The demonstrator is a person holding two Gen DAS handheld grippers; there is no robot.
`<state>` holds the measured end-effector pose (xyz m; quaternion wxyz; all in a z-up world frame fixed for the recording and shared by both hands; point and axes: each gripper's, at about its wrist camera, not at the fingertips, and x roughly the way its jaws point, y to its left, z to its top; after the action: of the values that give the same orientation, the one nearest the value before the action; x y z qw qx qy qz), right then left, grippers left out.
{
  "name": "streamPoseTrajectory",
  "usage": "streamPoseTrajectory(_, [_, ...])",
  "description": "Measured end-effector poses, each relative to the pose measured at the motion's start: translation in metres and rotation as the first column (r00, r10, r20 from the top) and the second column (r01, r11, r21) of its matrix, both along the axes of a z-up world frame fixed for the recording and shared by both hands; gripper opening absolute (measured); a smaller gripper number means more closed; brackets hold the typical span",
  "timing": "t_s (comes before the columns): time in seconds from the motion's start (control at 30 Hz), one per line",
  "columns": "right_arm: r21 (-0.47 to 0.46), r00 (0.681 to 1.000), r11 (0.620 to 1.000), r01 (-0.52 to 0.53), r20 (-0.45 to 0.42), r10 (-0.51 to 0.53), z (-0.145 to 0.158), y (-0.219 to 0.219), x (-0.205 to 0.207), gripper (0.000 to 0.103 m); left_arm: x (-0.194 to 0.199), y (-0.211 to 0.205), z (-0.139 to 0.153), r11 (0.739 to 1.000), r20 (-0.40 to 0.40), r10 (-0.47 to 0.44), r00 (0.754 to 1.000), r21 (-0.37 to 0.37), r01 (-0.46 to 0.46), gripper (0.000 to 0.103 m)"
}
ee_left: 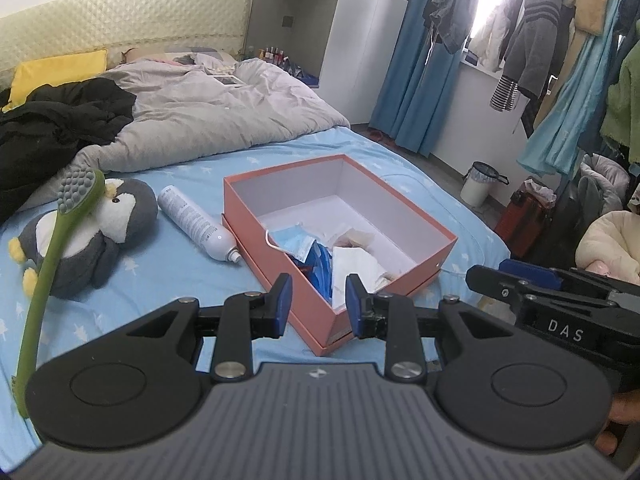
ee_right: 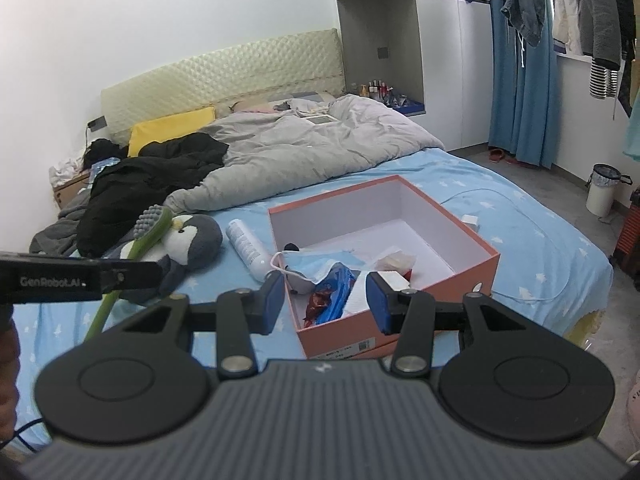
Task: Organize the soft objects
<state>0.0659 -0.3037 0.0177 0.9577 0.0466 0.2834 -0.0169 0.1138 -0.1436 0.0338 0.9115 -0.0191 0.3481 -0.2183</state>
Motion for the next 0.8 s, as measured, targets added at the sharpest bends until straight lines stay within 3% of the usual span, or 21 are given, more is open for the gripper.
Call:
streamPoseTrajectory(0.53, [-0.001,1.0,1.0,0.013,-0.018,-0.013,-0.0079,0.0014,0.0028,0.048,0.0015,-0.0009,-0.0031,1.0,-0.004,0.001,1.0,-0.001,-0.001,0.039])
streamPoseTrajectory(0.6, [-0.009,1.0,1.0,0.021,-0.015,-0.021,-0.0072,0.0008,0.0028,0.048,0.0019,-0.0011,-0.0036,1.0,-0.002,0.004,1.0,0.001,-0.004,0.045])
streamPoseTrajectory(0.67, [-0.018,0.999,0.999,0.027,-0.019,-0.028,-0.0075,0.0,0.0034,0.048,0.0022,-0.0004,-0.0033,1.0,0.0,0.007,1.0,0.006,-0.007,0.066])
streamPoseTrajectory(0.8, [-0.013,0.999,0.999,0.05,-0.017,-0.051,-0.0086,-0.0058,0.0042,0.088,0.0011,-0.0013,-0.0023,1.0,0.022,0.002,1.0,0.022,-0.003,0.085])
